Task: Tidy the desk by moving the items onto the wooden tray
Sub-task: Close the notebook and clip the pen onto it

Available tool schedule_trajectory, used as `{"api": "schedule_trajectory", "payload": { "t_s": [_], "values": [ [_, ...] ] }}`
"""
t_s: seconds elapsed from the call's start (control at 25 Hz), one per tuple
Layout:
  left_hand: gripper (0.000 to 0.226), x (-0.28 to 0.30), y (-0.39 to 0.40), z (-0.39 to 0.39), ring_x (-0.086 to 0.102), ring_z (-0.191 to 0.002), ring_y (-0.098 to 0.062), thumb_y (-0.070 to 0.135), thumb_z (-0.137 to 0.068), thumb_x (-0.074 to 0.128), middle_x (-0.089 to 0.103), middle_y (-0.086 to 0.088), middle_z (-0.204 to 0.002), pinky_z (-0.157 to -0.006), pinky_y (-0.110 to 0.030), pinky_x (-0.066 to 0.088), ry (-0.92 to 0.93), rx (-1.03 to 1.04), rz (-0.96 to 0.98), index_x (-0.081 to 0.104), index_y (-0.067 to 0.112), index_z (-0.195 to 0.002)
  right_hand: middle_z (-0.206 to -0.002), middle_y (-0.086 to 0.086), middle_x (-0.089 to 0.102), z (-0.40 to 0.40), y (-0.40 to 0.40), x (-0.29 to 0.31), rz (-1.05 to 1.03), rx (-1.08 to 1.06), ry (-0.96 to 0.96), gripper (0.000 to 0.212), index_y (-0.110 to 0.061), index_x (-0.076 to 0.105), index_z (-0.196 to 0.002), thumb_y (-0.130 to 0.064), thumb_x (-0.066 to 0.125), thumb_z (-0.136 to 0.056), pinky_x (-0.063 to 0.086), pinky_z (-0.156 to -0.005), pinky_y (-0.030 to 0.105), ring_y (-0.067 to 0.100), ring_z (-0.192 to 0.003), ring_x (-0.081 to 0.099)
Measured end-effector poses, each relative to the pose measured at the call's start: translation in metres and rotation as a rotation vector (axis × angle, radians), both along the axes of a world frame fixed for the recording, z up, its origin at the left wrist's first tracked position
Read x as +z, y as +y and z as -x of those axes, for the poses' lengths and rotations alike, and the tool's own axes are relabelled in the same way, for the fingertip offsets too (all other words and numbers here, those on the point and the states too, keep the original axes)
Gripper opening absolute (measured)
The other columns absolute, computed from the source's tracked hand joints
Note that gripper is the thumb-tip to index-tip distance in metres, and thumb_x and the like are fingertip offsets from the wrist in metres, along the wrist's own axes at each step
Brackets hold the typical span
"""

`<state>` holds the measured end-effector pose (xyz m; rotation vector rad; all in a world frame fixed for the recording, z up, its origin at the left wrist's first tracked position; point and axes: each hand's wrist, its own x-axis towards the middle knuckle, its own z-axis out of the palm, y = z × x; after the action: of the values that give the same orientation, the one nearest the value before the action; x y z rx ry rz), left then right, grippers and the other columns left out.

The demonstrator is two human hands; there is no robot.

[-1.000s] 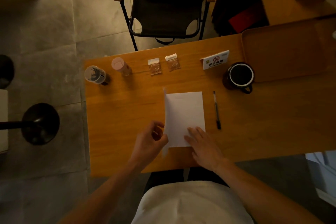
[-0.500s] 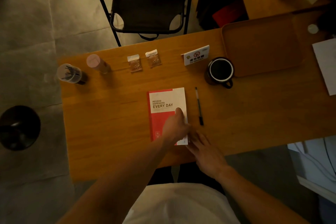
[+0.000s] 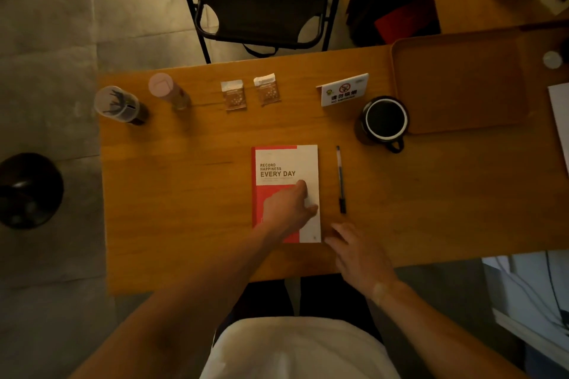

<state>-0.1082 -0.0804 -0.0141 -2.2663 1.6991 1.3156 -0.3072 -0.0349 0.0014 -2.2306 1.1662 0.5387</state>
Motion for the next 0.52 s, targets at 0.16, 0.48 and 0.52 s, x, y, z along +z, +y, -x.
{"api": "schedule_trajectory", "payload": {
  "t_s": [0.16,0.48,0.52],
  "values": [
    [0.032,-0.006,-0.020,-0.064,0.055,-0.099,-0.016,0.037,-0.087,0.067,0.062,0.000,-0.114,-0.079,-0.034,0.054,-0.195,-0.083,0.148,0.052,0.024,-0.113,-0.119,-0.003,0.059,-0.014,-0.055,-0.001,0.156,-0.367,-0.062,0.034,-0.029,0.053,-0.127,-0.035,0.055,-0.094,0.042,-0.063,0.021,0.013,-0.092,0.058],
    [0.076,-0.008,-0.046,-0.109,0.033,-0.128,-0.031,0.051,-0.069,0.079,0.040,-0.008,-0.139,-0.101,-0.047,0.038,-0.296,-0.158,0.202,0.044,0.030,-0.133,-0.136,0.007,0.048,-0.039,-0.124,-0.030,0.080,-0.667,-0.032,0.059,-0.022,0.037,-0.141,-0.039,0.062,-0.090,0.042,-0.064,0.026,0.022,-0.100,0.056],
    [0.074,-0.008,-0.044,-0.108,0.033,-0.128,-0.031,0.050,-0.070,0.079,0.040,-0.008,-0.139,-0.102,-0.046,0.037,-0.292,-0.154,0.216,0.046,0.028,-0.132,-0.135,0.006,0.048,-0.042,-0.125,-0.032,0.068,-0.684,-0.054,0.058,-0.023,0.038,-0.140,-0.036,0.063,-0.090,0.041,-0.063,0.025,0.021,-0.098,0.056]
  ]
}}
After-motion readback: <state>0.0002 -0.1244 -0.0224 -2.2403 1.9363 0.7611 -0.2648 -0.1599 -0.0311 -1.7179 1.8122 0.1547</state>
